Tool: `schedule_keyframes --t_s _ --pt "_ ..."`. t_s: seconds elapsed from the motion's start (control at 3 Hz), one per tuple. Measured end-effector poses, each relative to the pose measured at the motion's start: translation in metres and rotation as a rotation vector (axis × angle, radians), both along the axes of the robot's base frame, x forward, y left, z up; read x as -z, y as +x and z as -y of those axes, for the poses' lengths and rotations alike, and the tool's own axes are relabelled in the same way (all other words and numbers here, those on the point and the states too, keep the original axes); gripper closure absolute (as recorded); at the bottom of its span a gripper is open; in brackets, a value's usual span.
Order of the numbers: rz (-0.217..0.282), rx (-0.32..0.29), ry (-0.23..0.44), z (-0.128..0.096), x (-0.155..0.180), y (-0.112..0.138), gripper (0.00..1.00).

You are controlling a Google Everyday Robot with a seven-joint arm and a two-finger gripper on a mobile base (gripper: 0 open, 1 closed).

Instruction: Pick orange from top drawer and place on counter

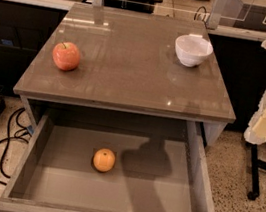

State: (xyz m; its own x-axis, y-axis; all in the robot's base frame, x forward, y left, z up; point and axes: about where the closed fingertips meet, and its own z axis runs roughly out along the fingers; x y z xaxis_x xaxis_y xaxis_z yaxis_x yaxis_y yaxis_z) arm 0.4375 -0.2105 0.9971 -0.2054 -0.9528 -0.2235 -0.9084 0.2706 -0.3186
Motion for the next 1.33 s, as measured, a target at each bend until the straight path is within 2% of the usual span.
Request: schedule_keyframes --t_s 0.33,0.67,1.33 --pt "0.0 0.0 0.0 0.0 0.0 0.0 0.0" --pt "-0.012 0.0 0.065 0.002 0.021 -0.006 0.0" --pt "0.005 -0.016 0.324 0.008 0.088 -0.026 0.0"
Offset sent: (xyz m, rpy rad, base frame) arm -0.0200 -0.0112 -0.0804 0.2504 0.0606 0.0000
